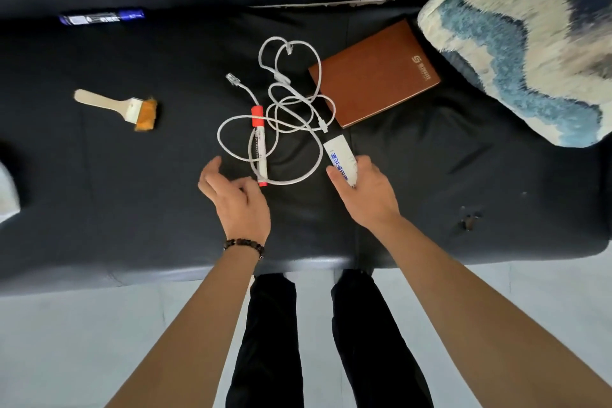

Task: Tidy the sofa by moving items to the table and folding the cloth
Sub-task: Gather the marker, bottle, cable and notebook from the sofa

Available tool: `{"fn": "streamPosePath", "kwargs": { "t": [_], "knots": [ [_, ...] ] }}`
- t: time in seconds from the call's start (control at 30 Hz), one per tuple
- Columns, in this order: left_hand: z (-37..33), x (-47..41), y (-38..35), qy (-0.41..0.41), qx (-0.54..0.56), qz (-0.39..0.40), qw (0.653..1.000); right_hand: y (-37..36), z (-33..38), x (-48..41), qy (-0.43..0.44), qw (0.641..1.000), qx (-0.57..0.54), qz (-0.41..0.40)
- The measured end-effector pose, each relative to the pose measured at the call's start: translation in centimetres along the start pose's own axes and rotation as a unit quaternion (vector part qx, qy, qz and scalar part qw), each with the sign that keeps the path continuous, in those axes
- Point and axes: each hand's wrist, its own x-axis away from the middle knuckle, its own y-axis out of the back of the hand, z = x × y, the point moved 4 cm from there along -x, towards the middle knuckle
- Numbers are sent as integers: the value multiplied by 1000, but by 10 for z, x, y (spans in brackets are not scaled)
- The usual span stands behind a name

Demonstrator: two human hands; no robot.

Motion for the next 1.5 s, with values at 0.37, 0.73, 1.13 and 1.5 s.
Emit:
{"fn": "streamPosePath", "kwargs": {
  "t": [0.37,0.73,1.13,1.5],
  "knots": [
    [-1,-14,-20,-14,-88,49,995,-4,-6,-6,13,1000,21,-10],
    [-1,-27,-42,55,-229,91,968,-6,-3,-11,-5,999,47,-17],
    [29,-13,-17,61,-74,100,990,-7,-5,-12,1,998,53,-18],
    [-43,40,75,109,-103,69,986,68,29,85,-38,998,-47,6]
  ]
}}
